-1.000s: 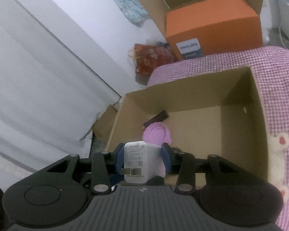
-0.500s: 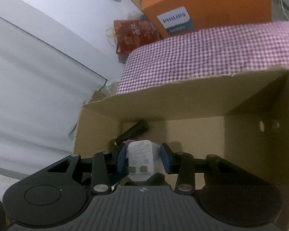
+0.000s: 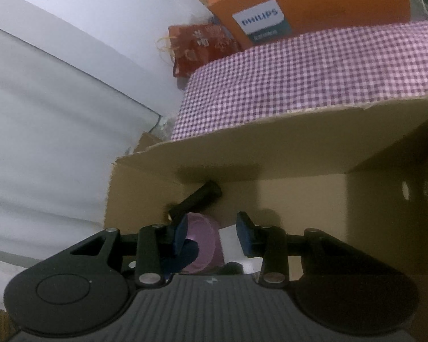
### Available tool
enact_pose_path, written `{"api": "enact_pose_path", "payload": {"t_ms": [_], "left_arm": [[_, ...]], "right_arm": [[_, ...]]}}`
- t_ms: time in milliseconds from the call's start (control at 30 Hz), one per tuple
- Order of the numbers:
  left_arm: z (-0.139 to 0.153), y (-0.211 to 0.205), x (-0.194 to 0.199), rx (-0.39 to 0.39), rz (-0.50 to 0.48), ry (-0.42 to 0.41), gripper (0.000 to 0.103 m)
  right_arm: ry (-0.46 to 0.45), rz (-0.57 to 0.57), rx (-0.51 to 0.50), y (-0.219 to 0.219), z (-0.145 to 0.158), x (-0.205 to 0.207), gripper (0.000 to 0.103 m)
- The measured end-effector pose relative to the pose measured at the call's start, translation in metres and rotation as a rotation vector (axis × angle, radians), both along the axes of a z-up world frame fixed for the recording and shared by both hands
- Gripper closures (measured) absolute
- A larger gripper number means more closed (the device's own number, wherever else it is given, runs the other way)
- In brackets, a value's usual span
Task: Organize rigid objects
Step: 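Carry the charger plug with the right tool into the box and release, then move the right tool to the green dropper bottle and grasp it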
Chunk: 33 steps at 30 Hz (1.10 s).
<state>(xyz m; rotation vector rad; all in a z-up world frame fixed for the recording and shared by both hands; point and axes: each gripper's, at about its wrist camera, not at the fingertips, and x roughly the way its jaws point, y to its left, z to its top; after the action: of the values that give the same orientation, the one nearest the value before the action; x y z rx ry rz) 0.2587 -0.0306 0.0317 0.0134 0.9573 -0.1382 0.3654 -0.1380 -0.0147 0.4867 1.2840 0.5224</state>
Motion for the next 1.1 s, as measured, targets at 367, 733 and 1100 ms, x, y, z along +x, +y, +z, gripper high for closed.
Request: {"api": "enact_pose_path", "payload": {"t_ms": [367, 733, 1100], "left_arm": [[0.05, 0.014, -0.069, -0.073, -0.009, -0.153, 0.059], [0.06, 0.014, -0.154, -0.084, -0.033, -0.255, 0.059], [-0.004, 0.013, -0.203, 0.01, -0.052, -0.243, 0.058]], "right_arm": [[-0.165, -0.094, 0.145, -0.072, 0.081, -0.081, 0.062], [-0.292, -0.055, 0.188, -0.086, 0.116, -0.176, 0.062], [-0.304, -0.01, 0.112, -0.066, 0.063, -0.238, 0.062]]}}
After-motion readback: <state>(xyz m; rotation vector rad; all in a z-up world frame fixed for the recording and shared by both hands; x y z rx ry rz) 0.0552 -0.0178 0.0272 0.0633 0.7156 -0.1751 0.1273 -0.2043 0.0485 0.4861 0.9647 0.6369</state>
